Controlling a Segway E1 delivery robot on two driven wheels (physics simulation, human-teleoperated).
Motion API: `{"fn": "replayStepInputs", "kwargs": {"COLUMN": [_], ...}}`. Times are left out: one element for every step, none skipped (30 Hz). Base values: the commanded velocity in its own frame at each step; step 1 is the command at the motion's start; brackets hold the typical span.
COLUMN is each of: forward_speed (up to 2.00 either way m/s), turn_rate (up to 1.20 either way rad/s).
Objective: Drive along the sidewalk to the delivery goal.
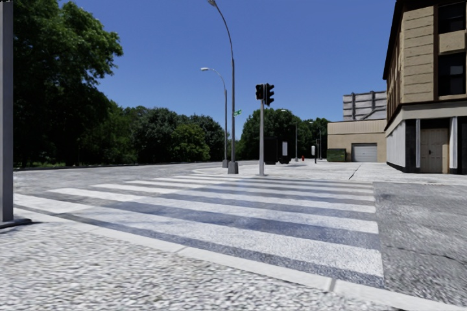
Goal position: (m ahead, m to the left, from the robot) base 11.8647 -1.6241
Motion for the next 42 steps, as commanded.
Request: {"fn": "replayStepInputs", "kwargs": {"forward_speed": [1.77, 1.77, 1.77, 1.77, 1.69, 1.69, 1.56, 1.53, 1.52, 1.52, 1.52, 1.52, 1.52, 1.52, 1.52, 1.52, 1.52, 1.52, 1.52, 1.52, 1.52, 1.52, 1.52, 1.52, 1.53, 1.53, 1.55, 1.58, 1.58, 1.6, 1.63, 1.64, 1.64, 1.65, 1.65, 1.65, 1.65, 1.66, 1.66, 1.66, 1.66, 1.66], "turn_rate": [-0.35, -0.35, -0.35, -0.37, -0.43, -0.43, -0.47, -0.49, -0.49, -0.49, -0.5, -0.51, -0.51, -0.51, -0.51, -0.52, -0.52, -0.53, -0.65, -0.7, -0.7, -0.71, -0.65, -0.39, -0.17, -0.17, 0.0, 0.0, 0.0, 0.0, 0.0, 0.0, 0.0, 0.0, 0.0, 0.0, 0.0, 0.0, 0.0, 0.0, 0.0, 0.0]}}
